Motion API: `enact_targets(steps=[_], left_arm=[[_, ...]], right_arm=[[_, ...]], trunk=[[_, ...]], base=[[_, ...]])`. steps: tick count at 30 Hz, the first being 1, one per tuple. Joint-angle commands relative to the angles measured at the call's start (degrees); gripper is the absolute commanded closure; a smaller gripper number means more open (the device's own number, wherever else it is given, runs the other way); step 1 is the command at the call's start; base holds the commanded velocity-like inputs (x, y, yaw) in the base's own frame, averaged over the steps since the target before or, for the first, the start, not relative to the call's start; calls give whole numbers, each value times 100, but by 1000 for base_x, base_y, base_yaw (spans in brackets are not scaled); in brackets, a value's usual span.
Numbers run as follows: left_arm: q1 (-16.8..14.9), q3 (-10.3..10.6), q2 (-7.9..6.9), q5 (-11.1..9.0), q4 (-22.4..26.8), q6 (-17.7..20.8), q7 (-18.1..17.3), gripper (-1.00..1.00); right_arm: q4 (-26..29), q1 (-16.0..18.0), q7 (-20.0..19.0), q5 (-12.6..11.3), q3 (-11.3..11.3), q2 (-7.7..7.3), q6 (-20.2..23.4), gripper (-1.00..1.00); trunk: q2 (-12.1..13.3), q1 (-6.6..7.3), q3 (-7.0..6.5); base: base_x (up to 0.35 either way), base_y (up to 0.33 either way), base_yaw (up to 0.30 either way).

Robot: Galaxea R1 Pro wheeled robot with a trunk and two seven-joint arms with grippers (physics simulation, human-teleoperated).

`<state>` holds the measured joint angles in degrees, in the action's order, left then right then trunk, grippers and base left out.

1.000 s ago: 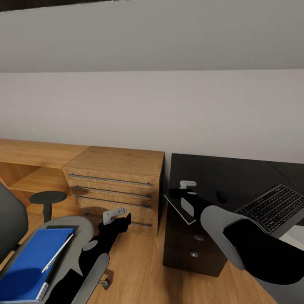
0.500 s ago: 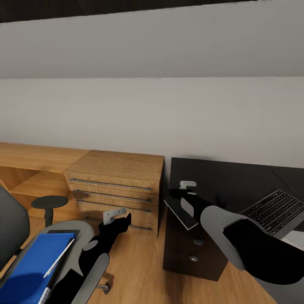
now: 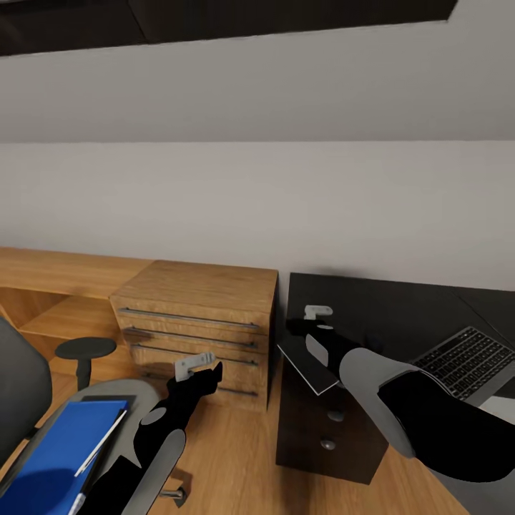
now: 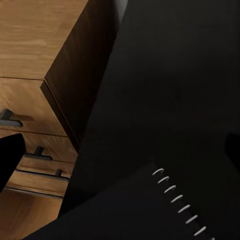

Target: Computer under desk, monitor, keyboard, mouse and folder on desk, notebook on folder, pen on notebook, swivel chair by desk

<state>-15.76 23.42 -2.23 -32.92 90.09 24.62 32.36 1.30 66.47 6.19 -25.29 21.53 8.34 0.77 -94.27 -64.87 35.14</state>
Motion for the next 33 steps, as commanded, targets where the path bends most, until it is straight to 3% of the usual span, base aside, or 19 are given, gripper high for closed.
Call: enact_targets(steps=[1,20,22,25,33], left_arm=[[-6,14,-6,-48,6,7,54,-100],[-6,14,2,-27,-159,-1,60,-100],[-6,14,3,-14,-177,-8,59,-100],[-6,14,3,-11,-181,-9,60,-100],[-6,14,3,-18,-193,-10,63,-100]], right_arm=[[5,4,23,-49,49,1,7,-100],[214,-8,130,-30,51,45,-23,-100],[290,-17,1029,-24,70,138,-36,-100],[400,-28,1613,-27,76,166,-34,-100],[512,-100,1946,-29,95,166,-13,-100]], trunk=[[-3,0,-3],[-3,0,-69],[-3,0,-69],[-3,0,-69],[-3,0,-69]], base=[[0,0,0],[0,0,0],[0,0,0],[0,0,0],[0,0,0]])
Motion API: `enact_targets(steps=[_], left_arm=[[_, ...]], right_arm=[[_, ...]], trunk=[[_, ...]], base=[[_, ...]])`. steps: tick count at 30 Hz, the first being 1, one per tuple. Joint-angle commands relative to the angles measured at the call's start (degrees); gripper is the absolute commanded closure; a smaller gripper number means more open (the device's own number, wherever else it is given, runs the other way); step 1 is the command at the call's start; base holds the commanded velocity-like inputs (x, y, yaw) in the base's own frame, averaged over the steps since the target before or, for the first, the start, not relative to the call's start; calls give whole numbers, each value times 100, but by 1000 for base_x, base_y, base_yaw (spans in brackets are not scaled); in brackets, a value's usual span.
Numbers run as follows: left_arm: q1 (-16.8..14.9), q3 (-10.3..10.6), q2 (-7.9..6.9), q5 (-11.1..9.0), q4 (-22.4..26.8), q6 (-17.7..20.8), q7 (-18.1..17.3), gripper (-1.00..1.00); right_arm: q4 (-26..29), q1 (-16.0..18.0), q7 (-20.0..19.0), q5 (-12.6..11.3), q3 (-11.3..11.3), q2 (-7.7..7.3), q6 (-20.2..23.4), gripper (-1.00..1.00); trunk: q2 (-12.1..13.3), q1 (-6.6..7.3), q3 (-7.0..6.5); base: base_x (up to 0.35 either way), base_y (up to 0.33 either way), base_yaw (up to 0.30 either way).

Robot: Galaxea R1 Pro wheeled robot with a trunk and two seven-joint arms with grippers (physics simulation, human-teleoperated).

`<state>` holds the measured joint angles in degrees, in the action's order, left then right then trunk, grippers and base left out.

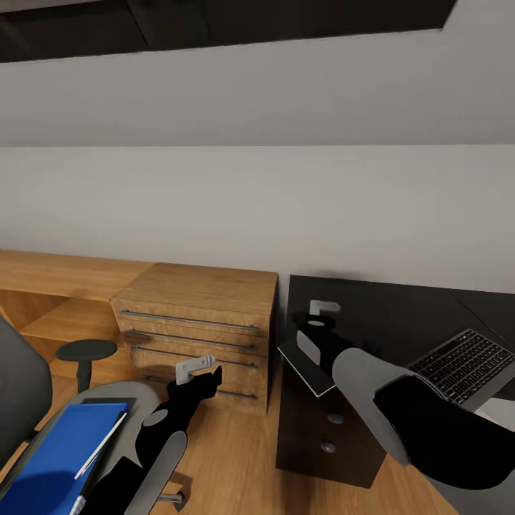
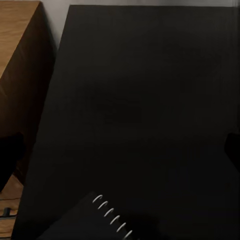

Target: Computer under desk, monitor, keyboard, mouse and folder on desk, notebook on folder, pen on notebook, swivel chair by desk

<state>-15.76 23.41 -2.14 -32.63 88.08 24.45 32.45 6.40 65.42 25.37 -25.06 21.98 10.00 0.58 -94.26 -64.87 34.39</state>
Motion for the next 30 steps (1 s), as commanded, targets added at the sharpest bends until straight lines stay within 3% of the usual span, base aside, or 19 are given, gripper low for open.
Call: enact_targets(steps=[1,4,7,9,12,14,17,21,24,30], left_arm=[[-6,14,-6,-45,3,8,54,-100],[-6,14,-6,-43,1,5,52,-100],[-6,14,-6,-42,2,1,52,-100],[-6,14,-6,-42,1,-1,51,-100],[-6,14,-6,-41,0,-1,54,-100],[-6,14,-10,-38,1,-1,58,-100],[-6,14,-20,-34,33,0,53,-100],[-6,14,-23,-33,35,-1,52,-100],[-6,14,-23,-33,36,-1,51,-100],[-6,14,-23,-33,36,-1,51,-100]], right_arm=[[7,-13,48,-52,53,0,9,-100],[12,-34,206,-52,57,0,11,-100],[89,-64,706,-46,68,0,14,-100],[492,-231,1044,-44,75,0,203,-100],[1016,-445,1142,-40,78,0,525,-100],[2144,-911,1277,-30,80,0,1056,-100],[4964,-2278,1806,17,111,0,2298,-100],[6161,-2786,1925,-1,114,-169,2720,-100],[6676,-2992,1957,-15,125,-290,2849,-100],[6990,-3182,1971,-19,137,-370,2918,-100]], trunk=[[-3,0,6],[-3,0,6],[-3,0,6],[-3,0,6],[-3,0,6],[-3,0,6],[-3,0,6],[-3,0,6],[-3,0,6],[-3,0,6]], base=[[0,0,0],[0,0,0],[0,0,0],[0,0,0],[0,0,0],[0,0,0],[0,0,0],[0,0,0],[0,0,0],[-49,0,0]])
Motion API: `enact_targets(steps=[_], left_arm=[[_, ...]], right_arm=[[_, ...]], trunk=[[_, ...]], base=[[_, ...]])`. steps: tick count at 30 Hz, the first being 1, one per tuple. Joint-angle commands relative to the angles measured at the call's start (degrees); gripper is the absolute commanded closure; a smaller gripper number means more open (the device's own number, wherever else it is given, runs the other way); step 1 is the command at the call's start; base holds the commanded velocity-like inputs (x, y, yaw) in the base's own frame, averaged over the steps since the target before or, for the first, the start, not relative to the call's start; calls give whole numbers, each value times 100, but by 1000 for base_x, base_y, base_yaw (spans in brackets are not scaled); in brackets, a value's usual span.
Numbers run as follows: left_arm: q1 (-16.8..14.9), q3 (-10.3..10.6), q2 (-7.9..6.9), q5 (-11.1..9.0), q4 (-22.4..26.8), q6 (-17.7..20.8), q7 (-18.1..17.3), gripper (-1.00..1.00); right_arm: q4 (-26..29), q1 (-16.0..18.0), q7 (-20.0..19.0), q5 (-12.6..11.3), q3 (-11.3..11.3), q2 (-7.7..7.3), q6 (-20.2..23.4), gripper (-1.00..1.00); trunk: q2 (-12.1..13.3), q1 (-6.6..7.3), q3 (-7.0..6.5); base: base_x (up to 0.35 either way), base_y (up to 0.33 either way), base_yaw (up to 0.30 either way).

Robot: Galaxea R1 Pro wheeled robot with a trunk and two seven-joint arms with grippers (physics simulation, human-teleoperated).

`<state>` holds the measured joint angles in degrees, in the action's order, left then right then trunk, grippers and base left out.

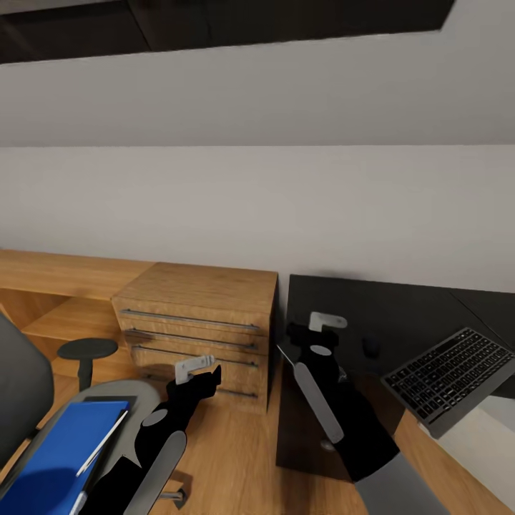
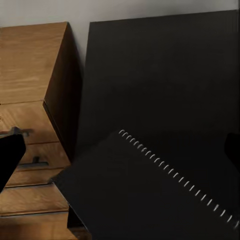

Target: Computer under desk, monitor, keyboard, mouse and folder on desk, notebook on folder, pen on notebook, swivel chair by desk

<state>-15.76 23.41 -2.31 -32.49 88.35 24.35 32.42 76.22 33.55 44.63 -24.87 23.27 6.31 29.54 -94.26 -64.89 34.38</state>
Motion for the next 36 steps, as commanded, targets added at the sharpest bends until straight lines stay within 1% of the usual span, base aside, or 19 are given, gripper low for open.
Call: enact_targets(steps=[1,4,15,17,18,22,28,32,36], left_arm=[[-6,14,-6,-47,8,8,54,-100],[-6,14,-6,-47,9,8,54,-100],[-6,14,-6,-53,6,15,54,-100],[-6,14,-6,-55,6,16,54,-100],[-6,13,-6,-56,6,17,54,-100],[-6,12,-6,-56,6,17,54,-100],[-6,9,-6,-55,6,17,54,-100],[-6,6,-6,-60,8,33,49,-100],[-6,10,-6,-70,7,39,46,-100]], right_arm=[[25,-6,46,-37,9,-6,25,-100],[121,-55,40,-36,8,-25,26,-100],[211,-75,42,-35,8,-27,-9,-100],[249,-76,32,-38,10,-26,-30,-100],[259,-76,-72,-43,5,-25,-52,-100],[266,-76,-163,-42,3,-25,-57,-100],[236,-81,-222,-37,2,-25,-61,-100],[163,-79,-235,-35,2,-25,-61,-100],[-93,-84,-238,-30,9,-25,-76,-100]], trunk=[[-4,2,6],[-4,2,6],[-4,2,6],[-4,2,6],[-4,2,6],[-4,2,6],[-4,2,6],[-4,2,6],[-4,2,6]], base=[[-196,0,0],[-284,0,0],[-323,-22,0],[-310,-154,0],[-301,-192,-38],[-300,-195,-25],[-291,-204,-9],[-215,-265,-241],[-69,-172,-259]])
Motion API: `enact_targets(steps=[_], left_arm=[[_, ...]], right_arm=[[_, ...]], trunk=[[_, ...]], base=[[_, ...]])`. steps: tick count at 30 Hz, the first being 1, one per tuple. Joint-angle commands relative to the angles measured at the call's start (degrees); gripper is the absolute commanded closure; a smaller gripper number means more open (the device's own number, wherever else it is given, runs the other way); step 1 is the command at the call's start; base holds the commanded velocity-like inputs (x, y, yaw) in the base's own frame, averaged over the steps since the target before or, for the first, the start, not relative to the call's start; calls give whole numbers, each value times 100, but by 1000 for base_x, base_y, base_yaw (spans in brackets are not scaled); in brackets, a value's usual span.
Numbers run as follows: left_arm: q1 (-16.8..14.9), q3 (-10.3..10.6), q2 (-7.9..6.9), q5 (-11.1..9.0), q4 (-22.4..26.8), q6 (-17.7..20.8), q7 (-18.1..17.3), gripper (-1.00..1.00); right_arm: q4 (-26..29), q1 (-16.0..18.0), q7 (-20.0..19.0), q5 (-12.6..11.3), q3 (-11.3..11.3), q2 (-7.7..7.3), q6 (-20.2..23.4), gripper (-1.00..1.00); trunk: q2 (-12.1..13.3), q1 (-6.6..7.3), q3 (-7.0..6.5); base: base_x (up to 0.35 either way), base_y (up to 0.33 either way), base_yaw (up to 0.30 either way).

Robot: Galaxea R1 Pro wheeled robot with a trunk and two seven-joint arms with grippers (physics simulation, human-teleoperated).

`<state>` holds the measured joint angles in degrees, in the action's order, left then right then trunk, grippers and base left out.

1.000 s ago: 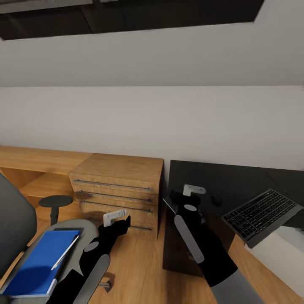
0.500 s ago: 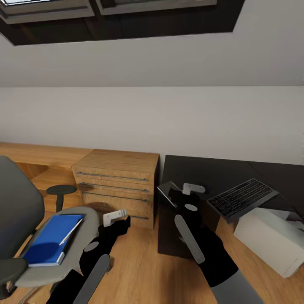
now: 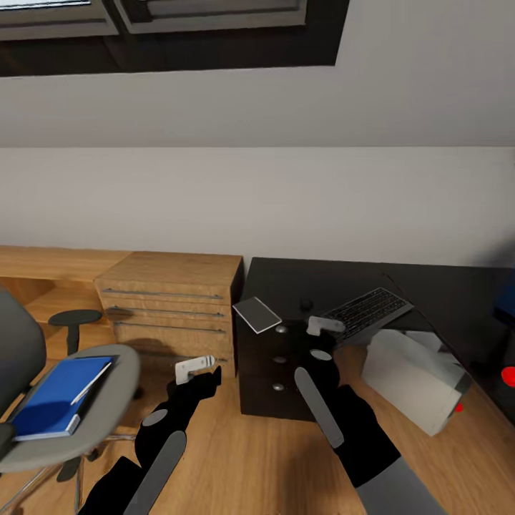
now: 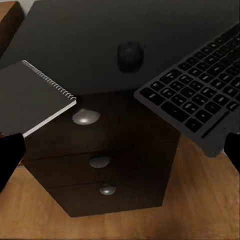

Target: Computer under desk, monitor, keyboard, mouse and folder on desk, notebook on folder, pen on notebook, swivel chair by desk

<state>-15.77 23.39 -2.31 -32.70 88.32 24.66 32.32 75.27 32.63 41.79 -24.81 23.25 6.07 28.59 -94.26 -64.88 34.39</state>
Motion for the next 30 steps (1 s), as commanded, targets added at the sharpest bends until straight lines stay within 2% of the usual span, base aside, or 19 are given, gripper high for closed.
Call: enact_targets(steps=[1,5,9,14,16,18,20,25,26,30], left_arm=[[-5,14,-6,-43,10,5,58,-100],[5,16,-12,-48,-110,-5,62,-100],[60,17,-14,-39,-658,-25,52,-100],[81,17,-15,-31,-1454,-81,48,-100],[85,17,-15,-37,-1790,-203,47,-100],[89,57,-2,-35,-2434,-449,46,-100],[91,173,9,-34,-2923,-744,45,-100],[91,469,16,-37,-3629,-1395,45,-100],[92,711,13,-47,-4123,-1997,46,-100],[92,864,14,-52,-4688,-2531,37,-100]], right_arm=[[-154,-10,41,-29,11,-1,-37,-100],[-602,-163,10,1,12,-5,-445,-100],[-1106,-474,-25,92,30,-29,-1031,-100],[-1675,-794,-36,523,132,-42,-1452,-100],[-1981,-1058,-40,855,165,-44,-1844,-100],[-2444,-1404,-42,1311,309,-39,-2608,-100],[-2786,-1523,-33,1522,490,-34,-3030,-100],[-3477,-1612,-28,1680,733,-21,-3572,-100],[-4106,-1637,-34,1723,816,-5,-4062,-100],[-4654,-1648,-45,1736,850,4,-4635,-100]], trunk=[[-4,1,6],[-4,1,6],[-4,1,6],[117,67,-48],[197,111,-84],[277,155,-120],[357,198,-156],[558,308,-245],[598,330,-263],[759,418,-335]], base=[[-28,-74,-245],[-15,-40,-219],[-4,-10,-82],[-1,-2,-20],[0,-1,-6],[0,0,-2],[0,0,-1],[0,0,0],[0,0,0],[0,0,0]])
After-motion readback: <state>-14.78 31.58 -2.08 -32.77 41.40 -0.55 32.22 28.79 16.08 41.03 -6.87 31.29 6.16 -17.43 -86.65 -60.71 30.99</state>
